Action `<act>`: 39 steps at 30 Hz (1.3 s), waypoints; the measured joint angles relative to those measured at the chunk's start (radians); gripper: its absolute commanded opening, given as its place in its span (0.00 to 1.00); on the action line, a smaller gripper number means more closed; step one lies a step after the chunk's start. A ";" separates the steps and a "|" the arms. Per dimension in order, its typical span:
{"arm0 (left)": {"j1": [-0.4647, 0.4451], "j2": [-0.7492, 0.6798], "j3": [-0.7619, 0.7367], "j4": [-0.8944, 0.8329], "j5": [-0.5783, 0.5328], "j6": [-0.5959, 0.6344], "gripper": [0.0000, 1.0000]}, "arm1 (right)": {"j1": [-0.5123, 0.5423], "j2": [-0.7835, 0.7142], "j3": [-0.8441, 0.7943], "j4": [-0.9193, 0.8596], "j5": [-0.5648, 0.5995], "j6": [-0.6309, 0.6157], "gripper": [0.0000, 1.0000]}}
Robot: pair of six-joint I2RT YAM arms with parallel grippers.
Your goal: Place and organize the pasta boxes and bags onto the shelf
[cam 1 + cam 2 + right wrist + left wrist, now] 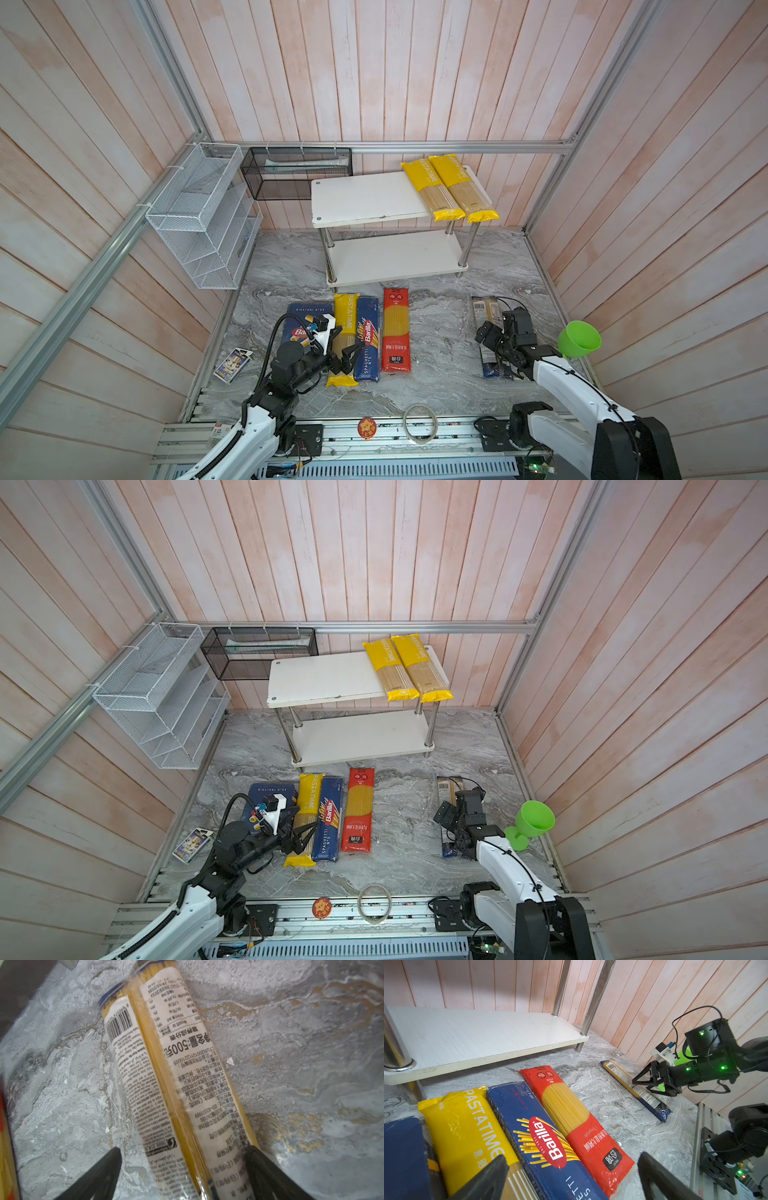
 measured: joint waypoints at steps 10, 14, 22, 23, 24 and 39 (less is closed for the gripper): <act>0.000 0.000 0.000 0.000 0.000 0.000 1.00 | 0.108 -0.004 -0.010 0.059 -0.135 0.028 0.95; 0.000 0.000 0.000 0.000 0.000 0.000 1.00 | 0.132 -0.003 0.010 0.014 -0.113 0.027 0.95; 0.000 0.000 0.000 0.000 0.000 0.000 1.00 | 0.134 0.055 0.085 -0.117 0.049 0.007 0.98; 0.000 0.000 0.000 0.000 0.000 0.000 1.00 | 0.134 0.060 0.092 -0.123 0.068 0.003 0.98; 0.000 0.000 0.000 0.000 0.000 0.000 1.00 | 0.134 0.066 0.096 -0.125 0.087 0.000 0.98; 0.000 -0.004 0.000 -0.003 -0.004 0.000 1.00 | 0.134 0.333 0.209 -0.001 0.100 -0.057 0.98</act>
